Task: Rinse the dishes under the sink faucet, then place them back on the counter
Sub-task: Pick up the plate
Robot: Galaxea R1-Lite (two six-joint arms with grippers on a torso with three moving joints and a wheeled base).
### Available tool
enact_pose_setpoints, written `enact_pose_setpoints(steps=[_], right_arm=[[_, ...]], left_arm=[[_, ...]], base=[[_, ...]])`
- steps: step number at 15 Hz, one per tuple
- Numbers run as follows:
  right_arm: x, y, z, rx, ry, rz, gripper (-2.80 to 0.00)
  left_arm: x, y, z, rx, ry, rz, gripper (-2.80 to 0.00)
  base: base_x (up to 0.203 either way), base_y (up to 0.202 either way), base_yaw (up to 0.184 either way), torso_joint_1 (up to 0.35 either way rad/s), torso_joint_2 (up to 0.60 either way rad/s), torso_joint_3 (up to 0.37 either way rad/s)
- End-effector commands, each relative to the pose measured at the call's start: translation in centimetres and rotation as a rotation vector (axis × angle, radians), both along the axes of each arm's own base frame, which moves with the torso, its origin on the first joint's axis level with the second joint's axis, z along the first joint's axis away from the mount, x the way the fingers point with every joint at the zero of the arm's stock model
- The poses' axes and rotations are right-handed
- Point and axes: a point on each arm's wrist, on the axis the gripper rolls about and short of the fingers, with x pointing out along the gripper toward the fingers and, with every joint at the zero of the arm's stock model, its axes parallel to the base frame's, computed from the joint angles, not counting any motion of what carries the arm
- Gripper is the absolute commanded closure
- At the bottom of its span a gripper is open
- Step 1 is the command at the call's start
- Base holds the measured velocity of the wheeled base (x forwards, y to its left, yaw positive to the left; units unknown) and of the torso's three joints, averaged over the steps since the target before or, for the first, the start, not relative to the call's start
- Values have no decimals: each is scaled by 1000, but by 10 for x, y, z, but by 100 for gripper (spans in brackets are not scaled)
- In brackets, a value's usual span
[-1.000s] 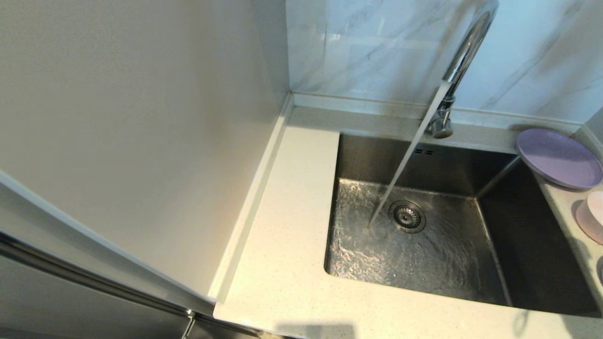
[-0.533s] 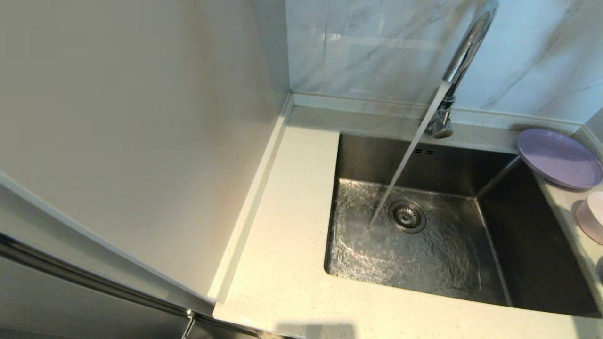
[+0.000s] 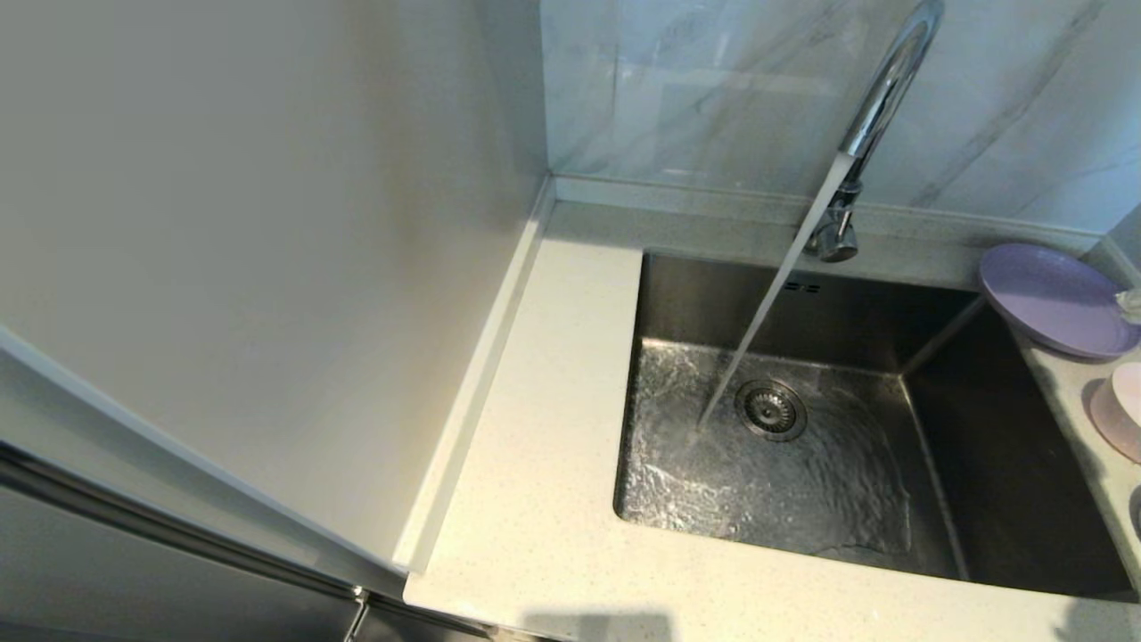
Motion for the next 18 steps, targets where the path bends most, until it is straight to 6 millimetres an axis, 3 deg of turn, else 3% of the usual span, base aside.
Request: enact_pose_setpoints(steps=[1, 6, 11, 18], right_arm=[[10, -3, -7, 6, 28, 2, -280], [37, -11, -14, -16, 4, -2, -280], [83, -26, -26, -122, -87, -109, -280], [128, -40, -66, -213, -207, -194, -280]], left_arm=[[0, 0, 0, 0, 0, 1, 0], [0, 0, 0, 0, 0, 0, 0], [0, 0, 0, 0, 0, 1, 0], [0, 0, 0, 0, 0, 1, 0]], base=[[0, 0, 0, 0, 0, 0], [0, 0, 0, 0, 0, 0], [0, 0, 0, 0, 0, 0], [0, 0, 0, 0, 0, 0]])
